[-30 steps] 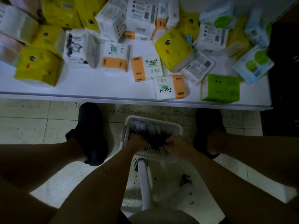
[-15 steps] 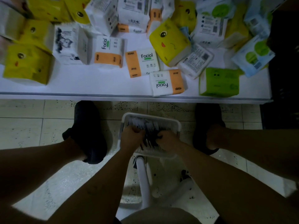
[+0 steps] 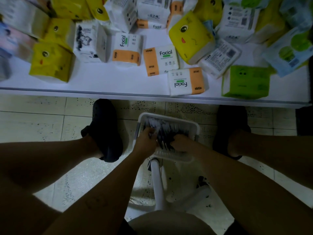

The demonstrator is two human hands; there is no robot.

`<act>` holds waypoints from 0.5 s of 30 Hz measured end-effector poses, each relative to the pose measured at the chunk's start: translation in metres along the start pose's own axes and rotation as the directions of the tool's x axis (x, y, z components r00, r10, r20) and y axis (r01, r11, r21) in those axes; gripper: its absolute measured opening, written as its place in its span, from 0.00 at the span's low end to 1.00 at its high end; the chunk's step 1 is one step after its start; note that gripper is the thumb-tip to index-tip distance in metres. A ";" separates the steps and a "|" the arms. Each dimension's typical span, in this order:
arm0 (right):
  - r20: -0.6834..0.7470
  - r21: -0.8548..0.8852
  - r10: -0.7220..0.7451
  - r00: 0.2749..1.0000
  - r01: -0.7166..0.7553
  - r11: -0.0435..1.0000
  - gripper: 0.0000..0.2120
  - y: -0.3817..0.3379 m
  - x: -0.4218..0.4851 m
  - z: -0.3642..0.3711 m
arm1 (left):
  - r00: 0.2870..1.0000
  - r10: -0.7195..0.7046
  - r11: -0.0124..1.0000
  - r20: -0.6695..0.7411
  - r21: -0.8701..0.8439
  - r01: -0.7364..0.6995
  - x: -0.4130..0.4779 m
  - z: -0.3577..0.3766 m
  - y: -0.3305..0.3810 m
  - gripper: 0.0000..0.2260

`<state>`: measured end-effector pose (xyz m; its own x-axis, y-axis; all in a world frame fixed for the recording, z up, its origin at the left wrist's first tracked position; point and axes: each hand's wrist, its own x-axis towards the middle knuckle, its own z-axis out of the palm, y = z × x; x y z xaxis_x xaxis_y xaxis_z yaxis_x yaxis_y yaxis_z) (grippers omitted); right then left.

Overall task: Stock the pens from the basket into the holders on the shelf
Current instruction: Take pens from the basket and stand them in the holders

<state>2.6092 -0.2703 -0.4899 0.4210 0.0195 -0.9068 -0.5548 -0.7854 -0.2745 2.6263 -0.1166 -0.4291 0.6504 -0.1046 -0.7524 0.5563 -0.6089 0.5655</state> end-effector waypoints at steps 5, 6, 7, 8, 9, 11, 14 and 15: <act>-0.021 0.002 -0.051 0.998 0.051 0.999 0.17 0.004 -0.004 -0.001 | 1.000 0.000 0.999 0.008 0.055 0.000 0.000 0.002 0.000 0.11; -0.023 0.021 -0.080 0.997 0.080 0.997 0.15 0.005 -0.006 0.000 | 1.000 0.016 0.999 0.011 0.044 -0.017 -0.001 0.002 0.002 0.12; -0.054 0.024 -0.120 0.991 0.121 0.992 0.13 0.005 -0.009 0.003 | 0.999 0.036 0.999 0.019 0.030 -0.037 -0.003 0.002 0.004 0.14; -0.109 0.048 -0.133 0.985 0.138 0.989 0.11 0.005 -0.012 0.005 | 0.998 0.056 0.998 0.029 0.018 -0.056 -0.005 0.001 0.006 0.14; -0.186 0.105 -0.122 0.975 0.143 0.984 0.11 0.006 -0.015 0.006 | 0.997 0.073 0.997 0.036 0.009 -0.073 -0.007 0.001 0.008 0.14; -0.320 0.209 -0.058 0.946 0.130 0.969 0.11 0.007 -0.020 0.006 | 0.996 0.084 0.996 0.034 -0.004 -0.084 -0.008 0.001 0.012 0.14; -0.362 0.244 -0.021 0.932 0.116 0.963 0.07 0.010 -0.032 0.001 | 0.997 0.070 0.997 0.018 -0.021 -0.070 -0.009 -0.002 0.018 0.16; -0.378 0.239 -0.014 0.926 0.112 0.964 0.06 0.010 -0.037 -0.001 | 0.998 0.066 0.998 0.017 -0.027 -0.065 -0.010 -0.003 0.019 0.16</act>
<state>2.5890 -0.2796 -0.4583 0.6687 -0.2049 -0.7147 -0.6595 -0.6074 -0.4429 2.6321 -0.1247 -0.4095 0.6767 -0.1578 -0.7192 0.5262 -0.5796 0.6222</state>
